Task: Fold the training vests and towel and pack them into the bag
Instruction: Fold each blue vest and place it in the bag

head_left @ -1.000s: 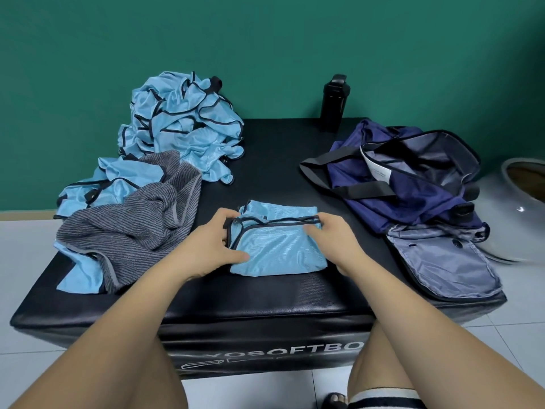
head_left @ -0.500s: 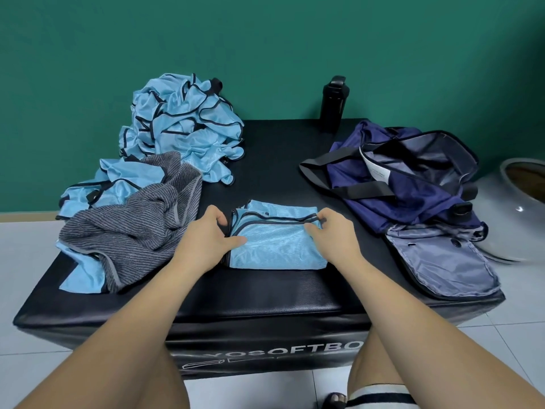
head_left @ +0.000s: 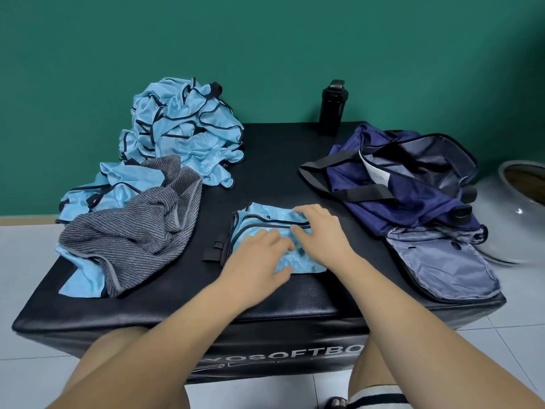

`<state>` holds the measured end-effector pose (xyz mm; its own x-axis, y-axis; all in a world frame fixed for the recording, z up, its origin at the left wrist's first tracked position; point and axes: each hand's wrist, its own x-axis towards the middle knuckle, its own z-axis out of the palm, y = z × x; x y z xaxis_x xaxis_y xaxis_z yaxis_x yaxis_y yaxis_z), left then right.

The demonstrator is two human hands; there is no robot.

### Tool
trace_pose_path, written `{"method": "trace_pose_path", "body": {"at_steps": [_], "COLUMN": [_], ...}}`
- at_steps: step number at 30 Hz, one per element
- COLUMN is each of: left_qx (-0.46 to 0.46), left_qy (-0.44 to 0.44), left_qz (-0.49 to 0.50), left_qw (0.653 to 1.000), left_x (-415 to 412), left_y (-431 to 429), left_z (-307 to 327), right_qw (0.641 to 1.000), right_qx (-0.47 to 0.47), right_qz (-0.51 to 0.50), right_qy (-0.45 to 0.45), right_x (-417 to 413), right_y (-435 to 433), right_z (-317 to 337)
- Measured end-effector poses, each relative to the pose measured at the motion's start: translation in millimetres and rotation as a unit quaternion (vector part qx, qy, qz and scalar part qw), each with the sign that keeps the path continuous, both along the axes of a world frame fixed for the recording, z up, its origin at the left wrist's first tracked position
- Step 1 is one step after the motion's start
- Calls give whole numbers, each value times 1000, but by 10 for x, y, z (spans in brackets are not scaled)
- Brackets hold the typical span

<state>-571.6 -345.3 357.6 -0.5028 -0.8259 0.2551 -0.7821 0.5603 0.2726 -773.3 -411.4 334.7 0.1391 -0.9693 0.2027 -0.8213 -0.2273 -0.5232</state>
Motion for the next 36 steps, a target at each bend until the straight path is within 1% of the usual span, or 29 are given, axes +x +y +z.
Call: {"method": "trace_pose_path", "body": {"at_steps": [3, 7, 9, 11, 14, 17, 20, 21, 24, 27, 31, 34, 36], "left_qx": [-4, -59, -88, -104, -104, -64, -1, 32, 138, 166, 202, 201, 191], "left_qy": [-34, -65, -75, -82, -97, -93, -95, -84, -10, 11, -15, -25, -20], "left_qz": [-54, -59, -61, -63, -59, -45, -5, 4, 17, 30, 12, -3, -4], "left_qw": [998, 994, 991, 989, 988, 993, 995, 996, 990, 986, 979, 979, 981], "left_x": [-71, -181, -204, -216, -177, -24, 237, 344, 626, 773, 788, 734, 712], "left_y": [8, -1, -33, -57, -56, -60, -124, -156, -235, -288, -271, -222, -213], "left_z": [-128, -210, -228, -214, -162, -78, 11, 22, 48, 71, 93, 81, 85], "right_qw": [999, 996, 996, 998, 997, 994, 985, 982, 978, 976, 983, 994, 999], "right_qx": [38, 83, 76, 54, 54, 99, 156, 171, 206, 219, 183, 105, 48], "right_qz": [-9, -12, -17, -30, -55, -52, -45, -39, -13, 4, 7, 8, 18], "right_qy": [-14, -44, -35, -8, 8, -3, -58, -62, -43, -19, 15, 36, 11], "right_x": [-43, -84, -97, -102, -110, -152, -193, -193, -155, -100, -54, -55, -56], "right_y": [-112, -147, -154, -163, -148, -70, 98, 166, 330, 426, 437, 421, 429], "right_z": [-14, -34, -25, -22, 16, 106, 236, 286, 373, 382, 368, 370, 387]}}
